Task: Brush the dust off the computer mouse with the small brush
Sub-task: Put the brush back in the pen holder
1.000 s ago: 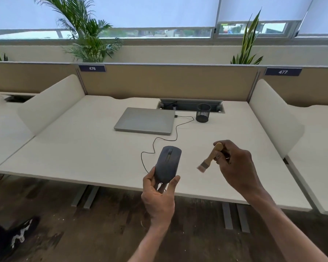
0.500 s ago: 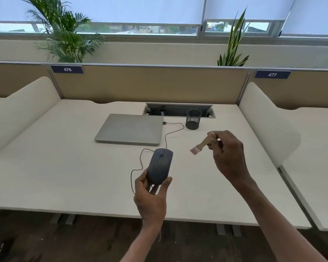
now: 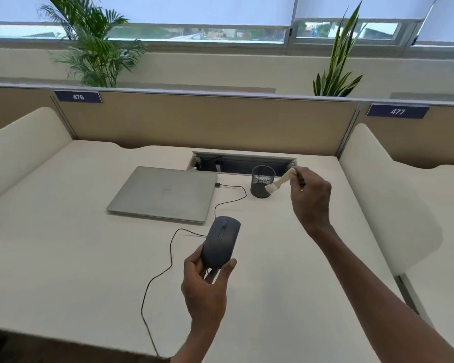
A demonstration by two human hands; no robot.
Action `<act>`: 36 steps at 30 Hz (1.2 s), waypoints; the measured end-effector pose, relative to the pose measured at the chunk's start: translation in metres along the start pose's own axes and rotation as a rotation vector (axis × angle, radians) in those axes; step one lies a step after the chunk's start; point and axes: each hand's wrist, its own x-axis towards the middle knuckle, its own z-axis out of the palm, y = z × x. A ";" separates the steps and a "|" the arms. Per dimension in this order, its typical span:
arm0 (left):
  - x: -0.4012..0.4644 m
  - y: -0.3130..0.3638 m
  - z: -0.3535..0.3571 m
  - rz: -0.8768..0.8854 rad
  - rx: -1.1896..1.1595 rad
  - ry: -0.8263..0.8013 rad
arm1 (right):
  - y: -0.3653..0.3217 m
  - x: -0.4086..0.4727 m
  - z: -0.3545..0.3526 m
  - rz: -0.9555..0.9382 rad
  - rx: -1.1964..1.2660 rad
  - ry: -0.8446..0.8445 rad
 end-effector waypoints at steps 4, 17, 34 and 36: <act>0.011 -0.013 0.023 -0.032 0.005 0.002 | 0.037 0.045 0.039 0.021 -0.036 -0.025; 0.026 -0.040 0.048 -0.093 -0.012 0.084 | 0.118 0.096 0.151 0.099 -0.148 -0.355; 0.032 -0.047 0.062 -0.094 0.035 0.124 | 0.148 0.100 0.185 0.128 -0.309 -0.667; 0.030 -0.047 0.063 -0.099 0.021 0.125 | 0.152 0.103 0.188 0.153 -0.337 -0.743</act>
